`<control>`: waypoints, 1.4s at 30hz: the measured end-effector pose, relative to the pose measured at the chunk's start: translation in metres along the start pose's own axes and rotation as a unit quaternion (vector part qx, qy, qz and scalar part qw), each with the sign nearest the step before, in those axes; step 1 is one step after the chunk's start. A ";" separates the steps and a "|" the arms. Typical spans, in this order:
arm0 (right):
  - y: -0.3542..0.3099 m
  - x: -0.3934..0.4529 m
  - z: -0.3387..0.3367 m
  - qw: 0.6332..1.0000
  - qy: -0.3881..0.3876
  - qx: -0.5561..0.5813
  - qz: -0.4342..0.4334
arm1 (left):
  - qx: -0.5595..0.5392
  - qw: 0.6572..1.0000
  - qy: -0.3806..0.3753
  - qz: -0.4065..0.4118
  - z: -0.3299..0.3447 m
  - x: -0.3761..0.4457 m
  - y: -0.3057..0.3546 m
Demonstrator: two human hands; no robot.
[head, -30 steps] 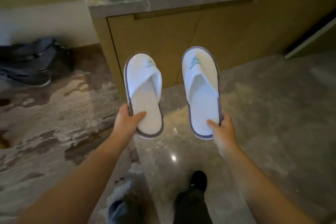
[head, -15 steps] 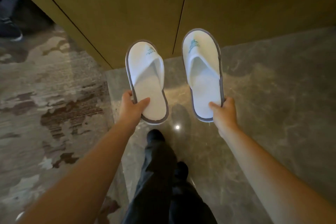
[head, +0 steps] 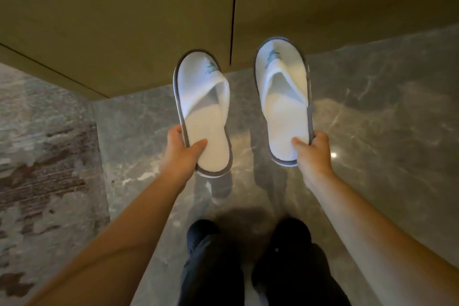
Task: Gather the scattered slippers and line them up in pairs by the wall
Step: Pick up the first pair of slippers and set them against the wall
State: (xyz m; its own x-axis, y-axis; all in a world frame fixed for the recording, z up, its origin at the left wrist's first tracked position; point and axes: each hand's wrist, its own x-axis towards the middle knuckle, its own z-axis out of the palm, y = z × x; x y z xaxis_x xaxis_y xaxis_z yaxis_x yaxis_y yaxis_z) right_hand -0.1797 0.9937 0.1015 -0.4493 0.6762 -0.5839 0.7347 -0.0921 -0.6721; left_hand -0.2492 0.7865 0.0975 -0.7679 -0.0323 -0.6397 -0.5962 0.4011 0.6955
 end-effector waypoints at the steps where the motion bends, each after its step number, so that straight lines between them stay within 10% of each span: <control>1: 0.015 0.022 0.008 1.000 -0.001 0.003 0.001 | 0.003 1.000 0.003 0.005 0.014 0.018 -0.014; 20: 0.131 0.183 0.071 0.981 0.033 -0.141 -0.129 | -0.023 0.999 -0.009 0.037 0.122 0.155 -0.136; 28: 0.093 0.134 0.148 0.974 -0.219 0.053 -0.024 | -0.168 0.983 -0.052 0.060 0.104 0.152 -0.127; 42: 0.125 0.116 0.262 0.944 -0.255 -0.163 -0.131 | 0.271 0.959 0.013 0.085 0.003 0.158 -0.212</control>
State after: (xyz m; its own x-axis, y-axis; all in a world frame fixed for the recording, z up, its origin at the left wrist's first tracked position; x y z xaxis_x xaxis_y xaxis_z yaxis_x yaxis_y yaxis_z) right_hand -0.2734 0.8693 -0.1693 -0.7622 0.1969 -0.6166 0.6448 0.3144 -0.6967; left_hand -0.2431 0.6986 -0.1521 -0.8529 0.0545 -0.5192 -0.2592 0.8191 0.5118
